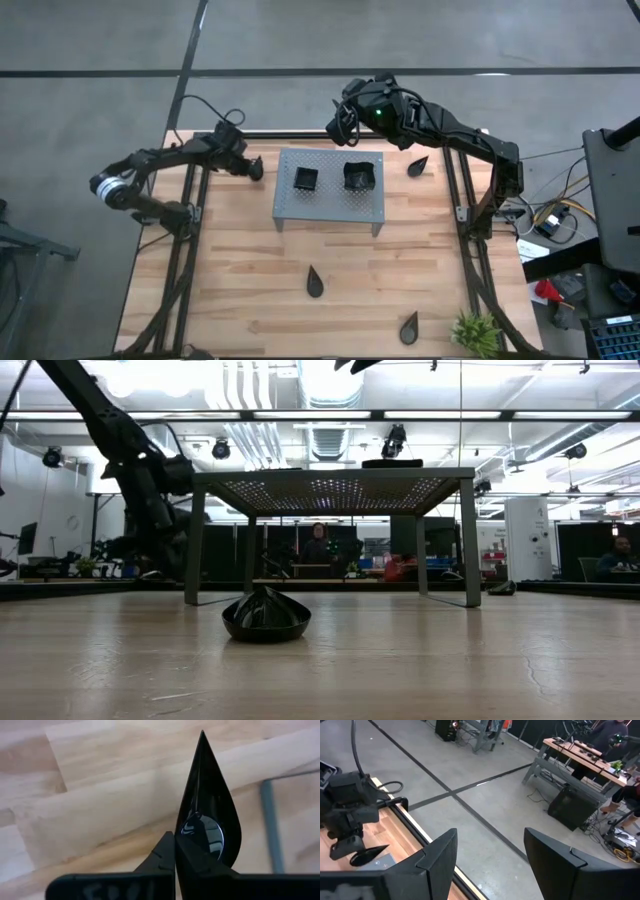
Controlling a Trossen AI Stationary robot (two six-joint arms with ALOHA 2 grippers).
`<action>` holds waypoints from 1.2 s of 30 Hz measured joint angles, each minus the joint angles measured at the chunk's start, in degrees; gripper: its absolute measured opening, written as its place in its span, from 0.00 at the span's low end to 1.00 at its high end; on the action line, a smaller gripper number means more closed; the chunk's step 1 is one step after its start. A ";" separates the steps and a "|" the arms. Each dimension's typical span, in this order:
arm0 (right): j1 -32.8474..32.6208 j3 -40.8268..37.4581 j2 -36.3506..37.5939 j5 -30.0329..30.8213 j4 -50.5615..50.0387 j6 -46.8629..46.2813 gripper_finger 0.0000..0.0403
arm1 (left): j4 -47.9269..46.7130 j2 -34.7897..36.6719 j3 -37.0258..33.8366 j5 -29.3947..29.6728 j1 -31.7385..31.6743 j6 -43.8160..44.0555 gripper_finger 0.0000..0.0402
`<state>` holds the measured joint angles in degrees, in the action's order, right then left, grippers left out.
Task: Pick & Place Mini shaped plates
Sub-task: Put the black drop shaped plate on the shelf
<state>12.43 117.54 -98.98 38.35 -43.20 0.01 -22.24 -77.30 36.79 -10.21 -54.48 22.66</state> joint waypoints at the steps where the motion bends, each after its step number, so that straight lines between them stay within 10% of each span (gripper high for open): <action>1: 0.00 0.00 0.00 0.00 0.00 0.00 0.56 | -0.98 0.89 0.20 -0.57 0.00 0.00 0.00; 18: 0.00 0.00 0.00 0.63 -0.78 -1.02 0.56 | -17.35 21.59 11.69 -12.01 1.16 10.52 0.00; 36: -2.97 0.00 0.00 0.39 -13.75 -19.12 0.56 | -23.59 18.98 24.83 -14.12 20.83 15.56 0.00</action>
<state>9.46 117.54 -98.98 38.74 -56.95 -19.11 -45.83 -58.32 61.63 -24.33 -33.65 38.22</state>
